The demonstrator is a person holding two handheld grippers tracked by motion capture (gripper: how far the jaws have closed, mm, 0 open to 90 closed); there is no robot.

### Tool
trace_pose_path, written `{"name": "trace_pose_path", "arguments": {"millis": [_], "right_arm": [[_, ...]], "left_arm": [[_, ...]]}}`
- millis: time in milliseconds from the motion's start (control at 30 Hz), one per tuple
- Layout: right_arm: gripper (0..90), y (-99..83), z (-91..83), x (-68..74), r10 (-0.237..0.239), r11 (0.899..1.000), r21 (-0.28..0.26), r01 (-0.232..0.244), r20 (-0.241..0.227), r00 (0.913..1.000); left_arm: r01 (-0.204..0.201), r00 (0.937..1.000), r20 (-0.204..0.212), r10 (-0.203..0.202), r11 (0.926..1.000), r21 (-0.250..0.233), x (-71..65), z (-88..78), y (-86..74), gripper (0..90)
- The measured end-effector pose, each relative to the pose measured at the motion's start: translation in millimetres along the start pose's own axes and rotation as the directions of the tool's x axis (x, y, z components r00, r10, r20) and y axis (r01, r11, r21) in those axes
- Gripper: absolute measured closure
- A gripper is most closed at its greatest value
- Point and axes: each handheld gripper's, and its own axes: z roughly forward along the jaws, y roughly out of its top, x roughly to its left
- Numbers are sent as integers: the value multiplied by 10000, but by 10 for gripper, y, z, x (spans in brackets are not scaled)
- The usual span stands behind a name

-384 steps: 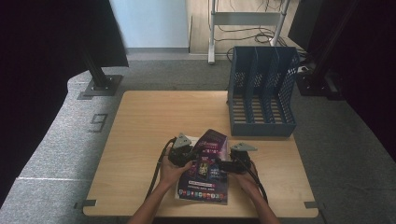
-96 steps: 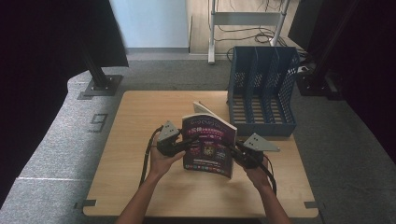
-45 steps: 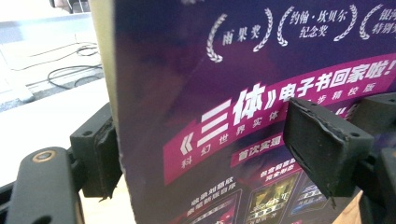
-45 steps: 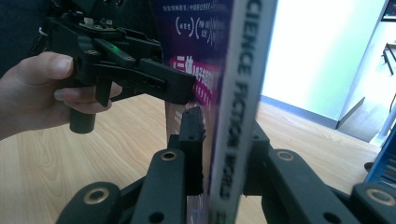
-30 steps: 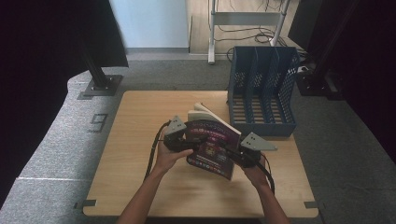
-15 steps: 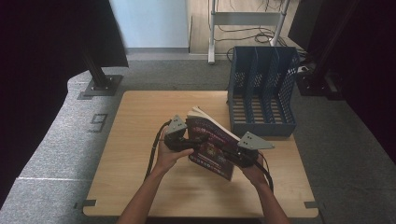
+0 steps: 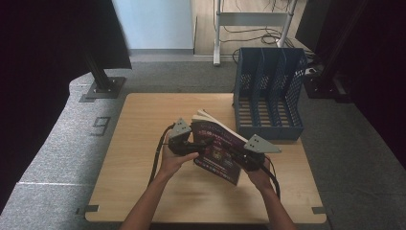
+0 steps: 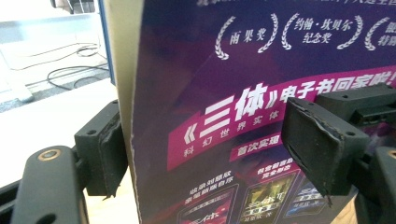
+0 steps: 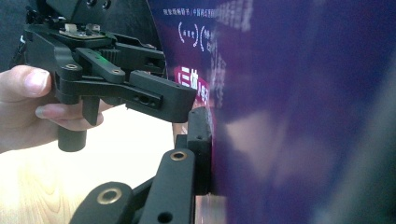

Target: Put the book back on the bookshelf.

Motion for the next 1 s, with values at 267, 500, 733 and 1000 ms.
{"name": "trace_pose_path", "arguments": {"millis": [267, 500, 733, 1000], "right_arm": [[809, -4, 2, -1, 56, 10000, -46, -56, 99, 9999], [813, -5, -6, 20, 161, 9998, -103, -159, 143, 9998], [814, -9, -17, 17, 410, 9990, -188, -406, 188, 9990], [814, 19, -56, 47, 478, 9987, -193, -473, 260, 9985]], "left_arm": [[-9, 9999, -130, 10, 10000, 94, 9, 4, -15, 197], [172, 9993, -336, -167, 9997, 146, 38, -35, -90, 196], [270, 9986, -470, -255, 9992, 310, 41, -36, -188, 196], [260, 9974, -692, -223, 9982, 537, 14, -55, -340, 196]]}}
